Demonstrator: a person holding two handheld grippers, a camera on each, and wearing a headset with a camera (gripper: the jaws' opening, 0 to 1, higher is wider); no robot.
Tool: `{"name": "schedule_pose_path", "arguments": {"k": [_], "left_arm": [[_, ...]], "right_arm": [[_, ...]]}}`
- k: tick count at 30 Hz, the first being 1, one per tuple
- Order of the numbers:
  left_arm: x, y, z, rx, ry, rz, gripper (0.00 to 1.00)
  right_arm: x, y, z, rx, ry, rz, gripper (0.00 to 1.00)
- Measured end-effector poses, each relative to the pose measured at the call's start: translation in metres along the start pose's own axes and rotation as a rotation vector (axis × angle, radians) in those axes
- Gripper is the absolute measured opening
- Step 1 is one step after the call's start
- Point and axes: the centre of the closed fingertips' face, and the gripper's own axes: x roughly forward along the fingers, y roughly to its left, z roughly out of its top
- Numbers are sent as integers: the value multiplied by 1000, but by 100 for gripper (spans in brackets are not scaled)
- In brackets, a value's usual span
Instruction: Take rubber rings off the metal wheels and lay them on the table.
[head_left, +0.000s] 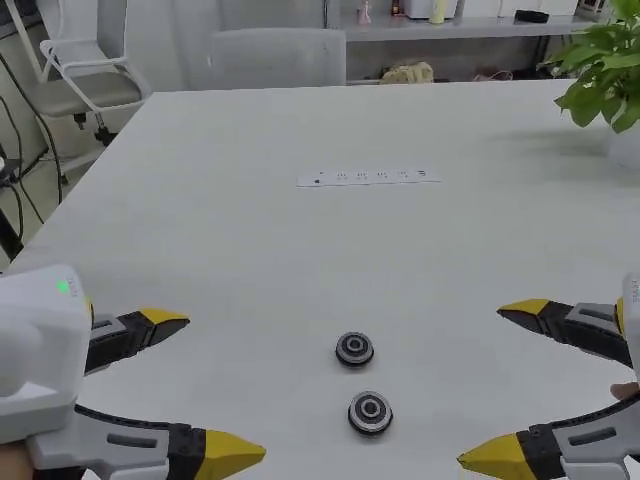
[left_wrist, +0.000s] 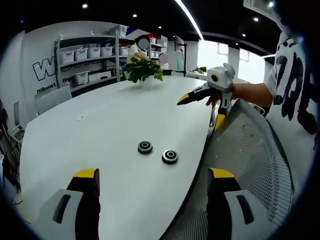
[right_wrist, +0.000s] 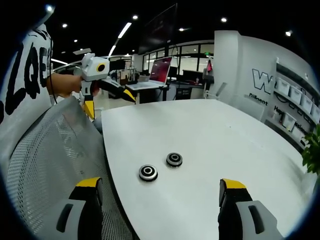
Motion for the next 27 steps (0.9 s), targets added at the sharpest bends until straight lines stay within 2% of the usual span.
{"name": "schedule_pose_path", "arguments": {"k": [10, 27], "left_arm": [[4, 0, 3, 11, 6, -14, 81], [23, 0, 12, 56, 22, -54, 80]], "right_arm": [[2, -3, 2, -9, 3, 2, 96], [13, -5, 0, -33, 25, 28, 90]]}}
